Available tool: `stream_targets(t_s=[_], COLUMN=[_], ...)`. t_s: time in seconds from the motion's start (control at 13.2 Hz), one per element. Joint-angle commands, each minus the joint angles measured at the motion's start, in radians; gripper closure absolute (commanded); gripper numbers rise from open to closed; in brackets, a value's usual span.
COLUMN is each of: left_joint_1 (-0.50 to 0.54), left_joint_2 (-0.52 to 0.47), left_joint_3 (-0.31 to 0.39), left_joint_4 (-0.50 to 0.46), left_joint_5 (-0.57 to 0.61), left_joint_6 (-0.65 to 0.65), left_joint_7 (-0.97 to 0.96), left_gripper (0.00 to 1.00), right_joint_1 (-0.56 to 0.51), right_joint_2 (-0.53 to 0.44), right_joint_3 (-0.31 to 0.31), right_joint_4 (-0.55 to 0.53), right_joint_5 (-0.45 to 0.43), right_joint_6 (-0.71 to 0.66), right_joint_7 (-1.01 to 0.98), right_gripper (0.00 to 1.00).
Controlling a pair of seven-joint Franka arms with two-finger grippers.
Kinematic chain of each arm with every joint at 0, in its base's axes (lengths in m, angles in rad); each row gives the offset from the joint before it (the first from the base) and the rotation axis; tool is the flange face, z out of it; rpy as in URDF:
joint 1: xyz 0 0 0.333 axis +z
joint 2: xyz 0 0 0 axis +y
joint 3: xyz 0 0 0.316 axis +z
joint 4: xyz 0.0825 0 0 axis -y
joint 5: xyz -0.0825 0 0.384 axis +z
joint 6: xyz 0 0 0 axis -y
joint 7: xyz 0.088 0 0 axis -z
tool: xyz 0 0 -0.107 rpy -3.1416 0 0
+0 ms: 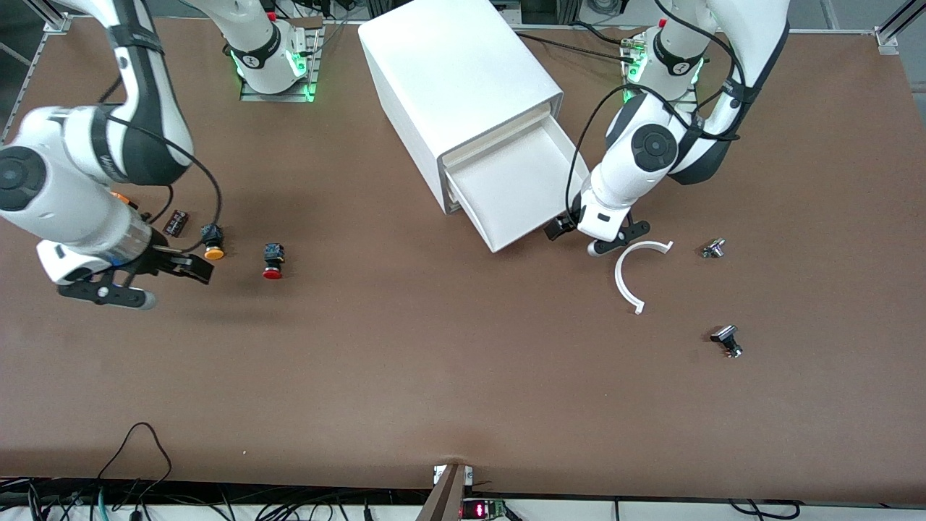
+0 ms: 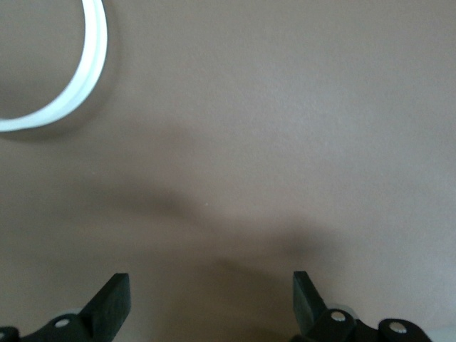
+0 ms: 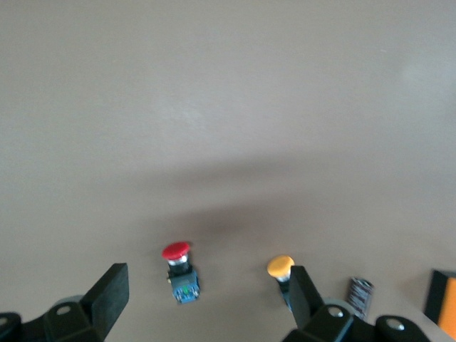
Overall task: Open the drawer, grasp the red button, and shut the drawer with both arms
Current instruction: 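Push the drawer closed with the left gripper while the right gripper retracts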
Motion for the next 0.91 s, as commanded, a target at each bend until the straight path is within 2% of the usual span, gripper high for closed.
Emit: stream_targets(t_s=[0.0, 0.08, 0.23, 0.38, 0.6, 0.68, 0.83], left_joint_1=[-0.001, -0.001, -0.001, -0.001, -0.001, -0.001, -0.001], left_joint_2=[-0.012, -0.017, -0.023, -0.028, -0.035, -0.037, -0.038], left_joint_3=[-0.038, -0.061, -0.122, -0.193, -0.245, -0.272, -0.282], left_joint_4=[-0.025, -0.036, -0.05, -0.064, -0.077, -0.079, -0.082], left_joint_5=[0.009, 0.009, 0.007, -0.049, -0.163, -0.174, -0.175], left_joint_6=[-0.002, -0.003, -0.017, -0.017, -0.04, -0.052, -0.052], left_joint_7=[-0.018, -0.023, -0.026, -0.027, -0.015, -0.015, -0.014], left_gripper=[0.0, 0.0, 0.0, 0.0, 0.0, 0.0, 0.0], right_joint_1=[-0.111, -0.139, -0.156, -0.185, -0.23, -0.235, -0.236], right_joint_2=[-0.016, -0.017, -0.042, -0.085, -0.137, -0.151, -0.172], right_joint_3=[0.089, 0.113, 0.123, 0.14, 0.149, 0.149, 0.144], right_joint_4=[0.104, 0.125, 0.136, 0.136, 0.136, 0.133, 0.139], right_joint_5=[0.003, 0.002, 0.002, 0.0, 0.0, 0.0, -0.004], right_joint_6=[-0.14, -0.168, -0.185, -0.223, -0.255, -0.267, -0.356], right_joint_7=[-0.017, -0.033, -0.045, -0.068, -0.163, -0.178, -0.174], right_gripper=[0.0, 0.0, 0.0, 0.0, 0.0, 0.0, 0.0])
